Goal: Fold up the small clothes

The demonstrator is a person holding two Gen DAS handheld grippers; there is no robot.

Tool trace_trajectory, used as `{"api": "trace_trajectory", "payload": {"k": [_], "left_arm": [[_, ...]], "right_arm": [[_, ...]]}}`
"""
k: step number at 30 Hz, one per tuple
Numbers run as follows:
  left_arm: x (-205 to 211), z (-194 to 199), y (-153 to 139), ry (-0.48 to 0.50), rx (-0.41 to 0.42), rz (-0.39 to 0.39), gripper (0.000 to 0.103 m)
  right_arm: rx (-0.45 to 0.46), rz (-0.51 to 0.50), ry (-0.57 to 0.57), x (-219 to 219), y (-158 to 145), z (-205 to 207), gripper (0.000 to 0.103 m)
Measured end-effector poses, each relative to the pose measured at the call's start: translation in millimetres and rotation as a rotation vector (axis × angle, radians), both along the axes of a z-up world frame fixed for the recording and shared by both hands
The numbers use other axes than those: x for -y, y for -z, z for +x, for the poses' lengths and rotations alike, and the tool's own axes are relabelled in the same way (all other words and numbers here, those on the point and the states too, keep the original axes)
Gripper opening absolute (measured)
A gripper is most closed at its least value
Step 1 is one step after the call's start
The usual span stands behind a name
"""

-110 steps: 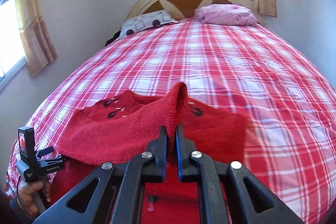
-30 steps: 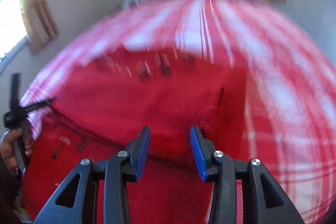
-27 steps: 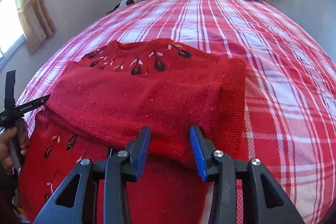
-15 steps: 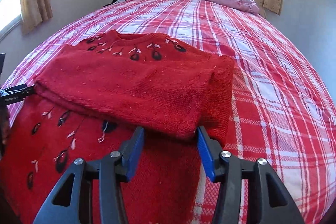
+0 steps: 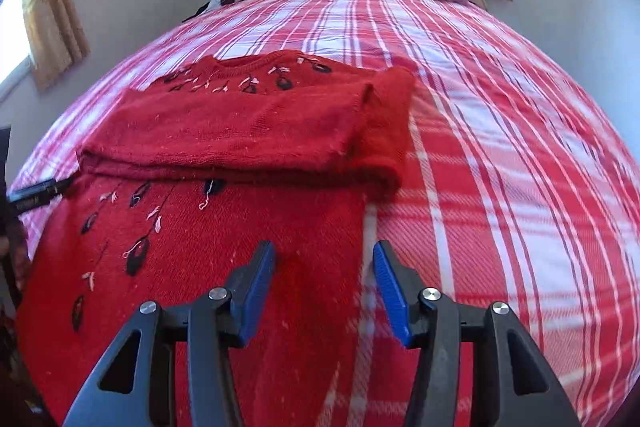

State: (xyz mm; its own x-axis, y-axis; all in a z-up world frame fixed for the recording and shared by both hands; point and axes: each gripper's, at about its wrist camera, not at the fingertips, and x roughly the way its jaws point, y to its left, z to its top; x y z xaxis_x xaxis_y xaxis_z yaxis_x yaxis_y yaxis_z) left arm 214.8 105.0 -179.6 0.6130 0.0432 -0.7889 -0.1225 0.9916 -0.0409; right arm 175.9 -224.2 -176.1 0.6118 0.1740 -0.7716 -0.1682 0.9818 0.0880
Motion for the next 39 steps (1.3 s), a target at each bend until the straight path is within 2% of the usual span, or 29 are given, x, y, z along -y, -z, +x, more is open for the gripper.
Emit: {"api": "trace_trajectory", "payload": {"k": [7, 10, 16, 30, 39], "left_arm": [[1.7, -14.3, 0.2, 0.022, -0.013, -0.031, 0.089], [5.5, -26.9, 1.5, 0.042, -0.012, -0.007, 0.089], [5.4, -53.0, 0.9, 0.065, -0.005, -0.007, 0.089], [13.7, -111.2, 2.0, 0.119, 0.01, -0.008, 0.089], [15.6, -150.0, 4.2, 0.124, 0.041, -0.018, 0.089]], "right_arm": [[-0.005, 0.013, 0.014, -1.9, -2.0, -13.2, 0.052], [-0.005, 0.01, 0.014, -1.3, -2.7, -23.0, 0.052], [-0.021, 0.028, 0.02, 1.3, -4.1, -41.4, 0.052], [-0.023, 0.097, 0.034, 17.4, 2.3, -103.8, 0.052], [-0.02, 0.079, 0.042, 17.6, 6.2, -139.1, 0.052]]}}
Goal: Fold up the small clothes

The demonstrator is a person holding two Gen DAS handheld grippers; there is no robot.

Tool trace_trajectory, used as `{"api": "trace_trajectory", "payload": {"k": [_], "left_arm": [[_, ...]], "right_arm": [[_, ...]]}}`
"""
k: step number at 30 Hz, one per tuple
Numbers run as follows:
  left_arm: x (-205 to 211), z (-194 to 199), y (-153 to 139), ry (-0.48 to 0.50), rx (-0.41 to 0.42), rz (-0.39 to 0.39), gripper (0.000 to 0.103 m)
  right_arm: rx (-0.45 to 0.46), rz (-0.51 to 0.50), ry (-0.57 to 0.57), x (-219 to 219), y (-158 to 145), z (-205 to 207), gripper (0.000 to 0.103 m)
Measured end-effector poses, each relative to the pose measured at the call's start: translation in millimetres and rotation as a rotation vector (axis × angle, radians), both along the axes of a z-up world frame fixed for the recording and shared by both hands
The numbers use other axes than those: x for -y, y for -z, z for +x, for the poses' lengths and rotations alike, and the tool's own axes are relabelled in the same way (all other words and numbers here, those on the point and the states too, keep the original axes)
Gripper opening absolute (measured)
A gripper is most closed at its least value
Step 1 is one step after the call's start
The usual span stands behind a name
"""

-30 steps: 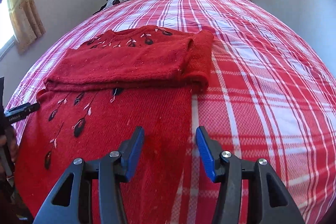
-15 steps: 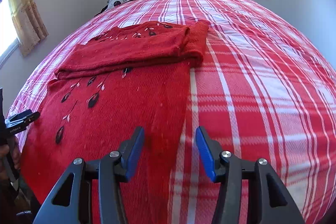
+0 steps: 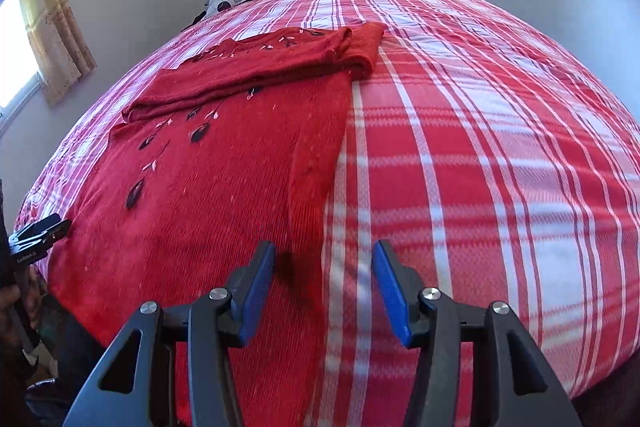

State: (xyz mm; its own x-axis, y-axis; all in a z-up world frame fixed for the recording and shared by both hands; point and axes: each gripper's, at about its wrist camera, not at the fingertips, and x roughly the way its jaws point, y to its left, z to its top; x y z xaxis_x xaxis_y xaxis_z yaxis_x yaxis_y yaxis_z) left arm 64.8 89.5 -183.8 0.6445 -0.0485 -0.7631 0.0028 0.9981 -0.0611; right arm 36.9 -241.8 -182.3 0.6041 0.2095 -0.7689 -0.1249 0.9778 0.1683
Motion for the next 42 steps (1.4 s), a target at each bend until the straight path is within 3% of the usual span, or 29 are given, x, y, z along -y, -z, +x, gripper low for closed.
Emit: {"api": "trace_trajectory", "payload": {"k": [5, 21, 26, 33, 37, 40, 42], "left_arm": [[-3.3, -8.5, -1.0, 0.0, -0.02, -0.044, 0.089], [15.9, -34.4, -1.5, 0.066, -0.054, -0.043, 0.084], [15.6, -34.7, -1.8, 0.066, -0.054, -0.044, 0.083], [12.8, -39.3, -1.7, 0.066, -0.071, -0.062, 0.083], [10.5, -43.0, -2.7, 0.066, -0.084, -0.086, 0.083], [10.2, -43.8, -3.4, 0.063, -0.091, -0.095, 0.076], [11.7, -44.5, -4.8, 0.072, -0.093, -0.096, 0.066]], "right_arm": [[-0.017, 0.032, 0.002, 6.3, 1.5, -16.8, 0.051], [-0.079, 0.093, -0.032, 15.4, 6.5, -56.0, 0.046], [-0.112, 0.182, -0.087, 13.7, 8.5, -68.5, 0.046], [-0.123, 0.18, -0.099, 10.8, 13.6, -71.9, 0.022], [-0.125, 0.17, -0.121, 5.6, 13.9, -73.4, 0.019], [-0.123, 0.168, -0.134, 3.7, 13.8, -74.3, 0.018], [-0.119, 0.177, -0.138, 3.7, 13.7, -74.7, 0.016]]}}
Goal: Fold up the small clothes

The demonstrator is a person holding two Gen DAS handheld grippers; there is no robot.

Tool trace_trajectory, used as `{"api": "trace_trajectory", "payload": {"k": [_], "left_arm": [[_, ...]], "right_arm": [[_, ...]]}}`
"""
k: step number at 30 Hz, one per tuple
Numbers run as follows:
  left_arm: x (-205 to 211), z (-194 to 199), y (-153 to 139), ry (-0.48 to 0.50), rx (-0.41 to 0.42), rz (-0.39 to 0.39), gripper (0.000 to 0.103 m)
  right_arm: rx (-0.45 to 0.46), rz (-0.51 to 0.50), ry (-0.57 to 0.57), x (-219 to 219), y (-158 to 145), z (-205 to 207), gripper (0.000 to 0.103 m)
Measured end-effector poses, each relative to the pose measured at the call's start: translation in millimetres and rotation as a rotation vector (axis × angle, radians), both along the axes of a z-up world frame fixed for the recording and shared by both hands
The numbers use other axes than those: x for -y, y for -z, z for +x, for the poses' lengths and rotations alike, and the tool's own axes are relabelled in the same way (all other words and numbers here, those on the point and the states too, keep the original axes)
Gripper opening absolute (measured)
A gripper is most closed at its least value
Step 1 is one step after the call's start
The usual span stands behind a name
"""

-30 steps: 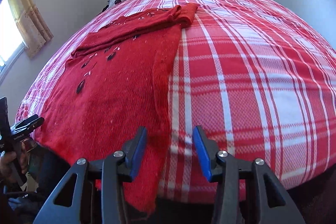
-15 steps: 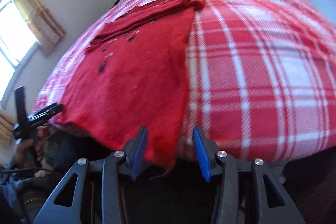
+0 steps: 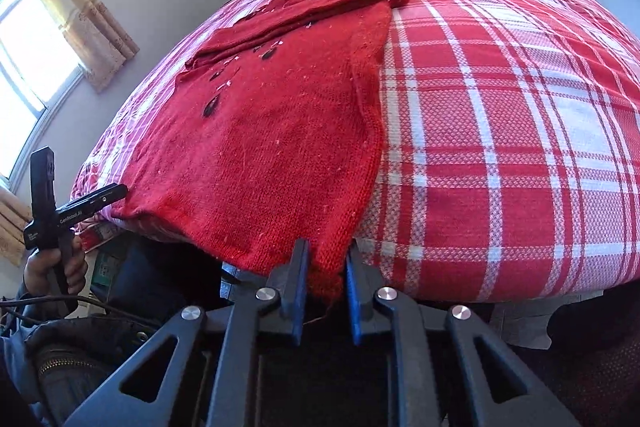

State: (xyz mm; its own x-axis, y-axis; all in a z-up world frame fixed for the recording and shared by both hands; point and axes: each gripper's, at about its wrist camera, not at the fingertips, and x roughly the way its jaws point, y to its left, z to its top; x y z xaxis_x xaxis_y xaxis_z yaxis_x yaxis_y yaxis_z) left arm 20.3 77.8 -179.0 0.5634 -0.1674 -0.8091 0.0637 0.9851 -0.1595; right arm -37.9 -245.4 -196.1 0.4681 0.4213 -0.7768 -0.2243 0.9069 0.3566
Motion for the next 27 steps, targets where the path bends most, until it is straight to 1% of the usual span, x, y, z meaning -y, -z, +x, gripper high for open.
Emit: {"api": "trace_trajectory", "payload": {"k": [1, 2, 3, 4, 5, 6, 7, 10, 11, 15, 17, 19, 23, 27], "left_arm": [[0.6, -0.6, -0.7, 0.005, 0.0, -0.004, 0.059], [0.9, -1.2, -1.2, 0.006, -0.001, -0.01, 0.054], [1.3, -1.7, -1.4, 0.009, -0.002, -0.017, 0.051], [2.0, -1.3, -1.4, 0.016, -0.003, -0.017, 0.043], [2.9, -0.9, -2.0, 0.026, -0.002, -0.014, 0.032], [1.8, -0.6, -2.9, 0.033, -0.003, -0.023, 0.025], [-1.0, 0.7, -3.4, 0.035, -0.01, -0.049, 0.01], [-10.4, 3.5, -4.6, 0.049, -0.024, -0.161, 0.008], [-11.8, 3.3, -6.1, 0.055, -0.023, -0.183, 0.008], [-16.1, 0.6, -19.9, 0.077, 0.023, -0.274, 0.008], [-15.8, -0.5, -26.6, 0.09, 0.047, -0.298, 0.008], [-15.9, -1.7, -31.2, 0.103, 0.066, -0.322, 0.008], [-21.1, 3.0, -38.9, 0.109, 0.071, -0.384, 0.008], [-25.8, 7.6, -45.8, 0.106, 0.089, -0.394, 0.008]], "right_arm": [[0.001, 0.008, -0.001, 0.1, 0.2, -0.1, 0.014], [0.0, 0.017, -0.002, 0.2, 0.3, 0.1, 0.012], [0.0, 0.029, -0.004, 1.1, 0.4, 0.5, 0.01], [-0.001, 0.04, -0.003, 1.8, 0.2, 1.0, 0.01], [-0.001, 0.05, 0.0, 3.0, 0.3, 1.4, 0.009], [-0.003, 0.06, 0.005, 4.9, 0.6, 2.0, 0.009], [-0.005, 0.072, 0.01, 7.3, 1.1, 2.6, 0.008], [0.008, 0.122, 0.016, 12.8, -2.7, 2.3, 0.008], [0.025, 0.144, 0.014, 14.2, -6.9, 1.4, 0.008], [0.066, 0.217, 0.015, 19.8, -18.1, -0.4, 0.008], [0.075, 0.239, 0.027, 23.5, -20.6, 0.2, 0.007], [0.077, 0.291, 0.034, 29.1, -23.4, 1.3, 0.007], [0.092, 0.38, 0.041, 38.1, -31.5, 2.0, 0.007], [0.112, 0.409, 0.049, 42.7, -39.5, 4.5, 0.007]]}}
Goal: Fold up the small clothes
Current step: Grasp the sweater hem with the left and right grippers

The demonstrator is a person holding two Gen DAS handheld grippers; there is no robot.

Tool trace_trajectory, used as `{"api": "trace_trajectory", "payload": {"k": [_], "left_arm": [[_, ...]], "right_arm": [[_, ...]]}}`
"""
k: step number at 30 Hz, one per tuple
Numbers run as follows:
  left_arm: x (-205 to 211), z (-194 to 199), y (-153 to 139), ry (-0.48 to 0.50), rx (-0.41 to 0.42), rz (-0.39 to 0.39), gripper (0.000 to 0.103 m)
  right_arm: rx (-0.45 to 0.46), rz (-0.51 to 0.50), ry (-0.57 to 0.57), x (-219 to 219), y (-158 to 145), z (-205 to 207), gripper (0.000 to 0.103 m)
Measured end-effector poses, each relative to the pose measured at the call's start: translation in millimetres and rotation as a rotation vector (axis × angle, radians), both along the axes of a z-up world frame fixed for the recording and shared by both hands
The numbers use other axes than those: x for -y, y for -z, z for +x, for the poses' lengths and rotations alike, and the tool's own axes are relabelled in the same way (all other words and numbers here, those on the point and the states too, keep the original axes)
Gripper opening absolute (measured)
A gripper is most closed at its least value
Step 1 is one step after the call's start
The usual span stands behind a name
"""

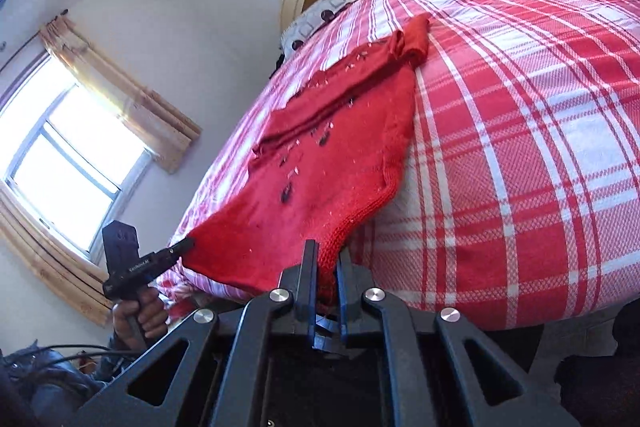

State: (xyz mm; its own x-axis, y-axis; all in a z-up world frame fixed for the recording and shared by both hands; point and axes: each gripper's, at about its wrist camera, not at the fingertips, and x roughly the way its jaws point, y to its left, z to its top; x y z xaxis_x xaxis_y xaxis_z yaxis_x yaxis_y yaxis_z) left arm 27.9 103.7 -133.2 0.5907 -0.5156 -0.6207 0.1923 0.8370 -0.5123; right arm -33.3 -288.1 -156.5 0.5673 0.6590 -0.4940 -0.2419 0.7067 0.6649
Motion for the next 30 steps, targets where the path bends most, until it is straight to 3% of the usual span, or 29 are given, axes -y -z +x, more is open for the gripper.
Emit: {"api": "trace_trajectory", "payload": {"k": [14, 17, 30], "left_arm": [[2.8, 42.0, -39.4, 0.017, 0.094, -0.027, 0.007], [4.8, 55.5, -47.1, 0.023, 0.107, -0.001, 0.007], [4.9, 127.3, -58.1, 0.005, 0.098, -0.049, 0.007]], "right_arm": [[0.101, 0.044, 0.04, 11.5, -51.0, 51.2, 0.007], [0.108, 0.04, 0.051, 13.2, -57.7, 69.0, 0.007], [0.084, 0.04, 0.089, 17.4, -70.7, 150.0, 0.007]]}}
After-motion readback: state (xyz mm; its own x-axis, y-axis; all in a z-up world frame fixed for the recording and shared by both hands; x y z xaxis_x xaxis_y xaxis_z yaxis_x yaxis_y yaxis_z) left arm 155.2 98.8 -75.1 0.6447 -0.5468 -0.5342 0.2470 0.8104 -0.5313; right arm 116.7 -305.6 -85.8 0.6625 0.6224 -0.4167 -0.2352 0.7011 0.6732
